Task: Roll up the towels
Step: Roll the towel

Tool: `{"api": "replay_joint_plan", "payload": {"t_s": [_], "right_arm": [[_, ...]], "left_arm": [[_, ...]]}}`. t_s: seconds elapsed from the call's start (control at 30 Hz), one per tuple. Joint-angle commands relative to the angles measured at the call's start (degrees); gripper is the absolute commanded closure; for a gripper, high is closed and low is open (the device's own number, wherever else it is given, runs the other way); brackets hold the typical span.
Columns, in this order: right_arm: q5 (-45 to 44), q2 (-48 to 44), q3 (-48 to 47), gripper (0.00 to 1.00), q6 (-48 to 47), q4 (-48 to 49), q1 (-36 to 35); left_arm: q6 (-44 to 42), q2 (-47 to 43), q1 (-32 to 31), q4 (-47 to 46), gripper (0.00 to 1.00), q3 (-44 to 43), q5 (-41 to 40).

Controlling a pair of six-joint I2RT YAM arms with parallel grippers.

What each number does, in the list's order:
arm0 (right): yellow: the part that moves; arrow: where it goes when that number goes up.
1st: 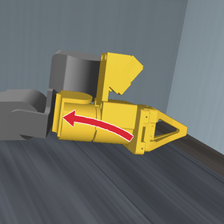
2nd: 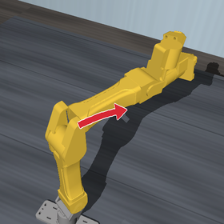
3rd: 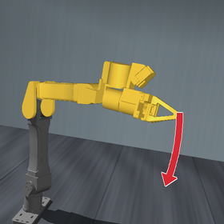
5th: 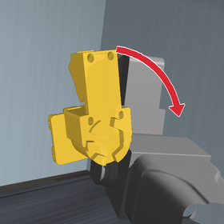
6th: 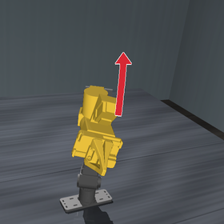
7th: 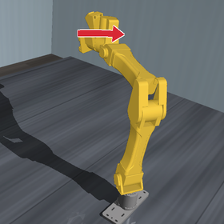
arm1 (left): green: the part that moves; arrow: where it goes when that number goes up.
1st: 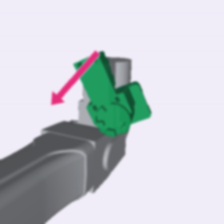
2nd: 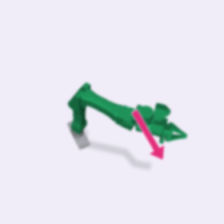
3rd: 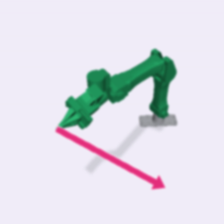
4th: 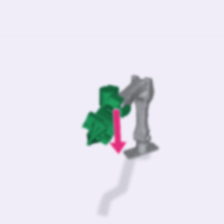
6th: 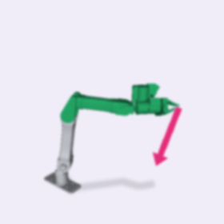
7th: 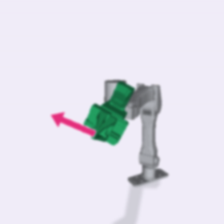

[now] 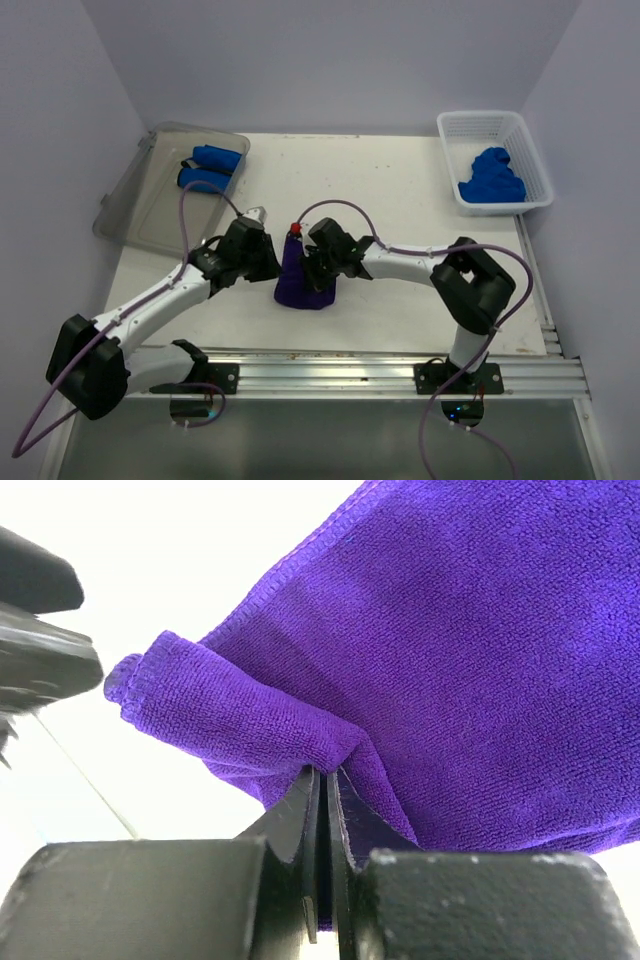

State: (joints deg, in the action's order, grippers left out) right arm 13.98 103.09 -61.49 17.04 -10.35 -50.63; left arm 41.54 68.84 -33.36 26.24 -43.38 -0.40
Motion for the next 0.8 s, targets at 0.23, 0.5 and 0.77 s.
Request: {"api": "replay_joint_plan", "payload": {"t_s": [0.23, 0.5, 0.77], "right_arm": [[5.0, 3.2, 0.0, 1.00, 2.0, 0.3, 2.6], [5.4, 3.0, 0.5, 1.00, 1.9, 0.5, 3.2], [2.9, -0.8, 1.4, 0.97, 2.5, -1.2, 3.3]], "left_arm": [[0.1, -8.8, 0.3, -11.5, 1.00, 10.0, 11.0], [-0.8, -2.7, 0.3, -16.9, 1.00, 11.4, 12.6], [-1.5, 6.0, 0.4, -20.4, 1.00, 9.6, 11.4]]}}
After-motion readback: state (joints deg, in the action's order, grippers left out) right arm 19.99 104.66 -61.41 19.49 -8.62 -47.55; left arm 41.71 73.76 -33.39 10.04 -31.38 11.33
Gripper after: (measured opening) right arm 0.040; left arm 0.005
